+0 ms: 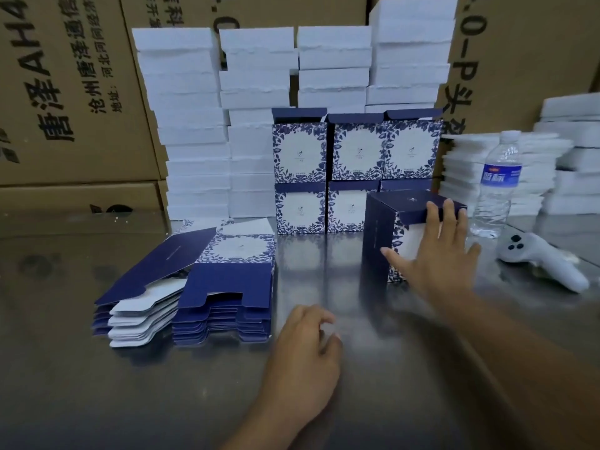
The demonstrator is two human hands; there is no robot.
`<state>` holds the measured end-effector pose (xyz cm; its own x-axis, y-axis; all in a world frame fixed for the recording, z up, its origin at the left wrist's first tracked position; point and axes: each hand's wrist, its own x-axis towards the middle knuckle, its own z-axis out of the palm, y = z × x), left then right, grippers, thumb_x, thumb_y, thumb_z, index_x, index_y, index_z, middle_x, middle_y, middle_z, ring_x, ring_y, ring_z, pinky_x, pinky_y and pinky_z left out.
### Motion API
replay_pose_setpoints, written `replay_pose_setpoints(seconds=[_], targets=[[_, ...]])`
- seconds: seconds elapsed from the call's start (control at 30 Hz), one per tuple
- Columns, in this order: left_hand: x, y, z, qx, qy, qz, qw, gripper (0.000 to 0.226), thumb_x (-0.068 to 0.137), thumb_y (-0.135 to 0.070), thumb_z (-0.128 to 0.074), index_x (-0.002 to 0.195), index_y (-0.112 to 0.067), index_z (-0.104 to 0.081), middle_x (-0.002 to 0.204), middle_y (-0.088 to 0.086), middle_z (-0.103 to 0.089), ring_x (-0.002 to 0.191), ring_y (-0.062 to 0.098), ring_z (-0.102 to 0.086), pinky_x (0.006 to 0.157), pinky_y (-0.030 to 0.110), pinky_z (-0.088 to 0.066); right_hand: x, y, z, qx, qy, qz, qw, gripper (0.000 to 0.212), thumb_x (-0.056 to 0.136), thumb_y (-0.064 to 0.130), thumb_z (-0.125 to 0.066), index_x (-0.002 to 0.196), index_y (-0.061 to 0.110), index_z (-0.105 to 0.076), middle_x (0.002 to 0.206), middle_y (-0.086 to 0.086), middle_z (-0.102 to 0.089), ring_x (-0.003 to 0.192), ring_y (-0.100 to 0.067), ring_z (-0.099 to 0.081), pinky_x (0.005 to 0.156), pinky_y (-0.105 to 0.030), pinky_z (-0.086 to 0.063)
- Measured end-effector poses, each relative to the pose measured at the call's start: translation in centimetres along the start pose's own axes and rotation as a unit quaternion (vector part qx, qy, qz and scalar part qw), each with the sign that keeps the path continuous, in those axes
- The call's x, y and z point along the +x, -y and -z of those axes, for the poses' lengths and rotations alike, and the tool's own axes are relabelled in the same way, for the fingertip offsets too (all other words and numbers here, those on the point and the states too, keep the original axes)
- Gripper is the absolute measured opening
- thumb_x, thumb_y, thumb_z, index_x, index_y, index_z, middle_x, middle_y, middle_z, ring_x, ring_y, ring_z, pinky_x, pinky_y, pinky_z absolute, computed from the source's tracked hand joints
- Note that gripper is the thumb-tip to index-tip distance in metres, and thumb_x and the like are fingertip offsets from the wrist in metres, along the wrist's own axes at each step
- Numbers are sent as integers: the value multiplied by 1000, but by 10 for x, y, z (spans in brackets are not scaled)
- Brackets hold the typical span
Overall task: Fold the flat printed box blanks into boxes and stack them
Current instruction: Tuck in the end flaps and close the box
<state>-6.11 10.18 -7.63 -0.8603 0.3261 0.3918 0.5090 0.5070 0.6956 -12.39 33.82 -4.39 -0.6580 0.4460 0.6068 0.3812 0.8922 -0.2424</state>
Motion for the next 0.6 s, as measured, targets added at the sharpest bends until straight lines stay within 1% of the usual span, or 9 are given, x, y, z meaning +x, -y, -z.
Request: replay_pose_setpoints(seconds=[0.1,0.2,0.27,0.37,0.43,0.5,0.6], targets=[[1,0,-2,28,4,-11,1000,16,90,-21,-51,102,-32,-51,111,-14,-45,104,0,-47,93,20,-37,18,0,-7,-3,15,-24,1000,105,77,71,-51,151,17,0,159,-4,8,145,-26,7,107,-61,-19],[2,1,-4,36,3,-14,999,18,90,-22,-49,106,-31,-52,113,-14,-42,111,1,-42,95,22,-36,35,1,-13,-21,31,-48,998,106,78,69,-53,151,14,1,159,-5,9,145,-29,6,106,-63,-19],[3,2,-4,36,3,-5,999,18,91,-24,-48,107,-33,-50,113,-17,-40,111,-1,-40,94,18,-35,44,3,-17,-28,42,-60,997,106,79,67,-54,151,14,3,159,-6,10,145,-30,5,106,-63,-19],[6,3,-4,24,11,5,1000,15,92,-27,-48,103,-36,-47,111,-19,-37,110,-5,-37,90,13,-33,52,6,-22,-36,54,-76,995,106,79,66,-55,150,13,4,159,-6,11,145,-32,3,106,-63,-19],[8,3,-3,22,20,1,1000,15,92,-26,-48,104,-35,-49,111,-19,-39,110,-3,-35,90,13,-32,55,8,-22,-34,58,-79,995,106,79,65,-55,150,13,4,159,-7,11,145,-35,1,106,-64,-21],[9,3,-3,24,34,-1,999,15,91,-26,-47,104,-34,-51,110,-18,-42,109,-1,-32,88,12,-30,56,9,-19,-37,79,-76,993,107,80,66,-53,150,13,7,158,-7,13,144,-35,1,106,-63,-22],[8,2,-3,15,33,1,999,12,91,-25,-46,94,-36,-49,105,-18,-44,106,-1,-33,89,13,-31,56,16,-7,-38,114,-77,990,106,81,66,-51,149,14,11,158,-10,15,144,-34,3,107,-62,-19]])
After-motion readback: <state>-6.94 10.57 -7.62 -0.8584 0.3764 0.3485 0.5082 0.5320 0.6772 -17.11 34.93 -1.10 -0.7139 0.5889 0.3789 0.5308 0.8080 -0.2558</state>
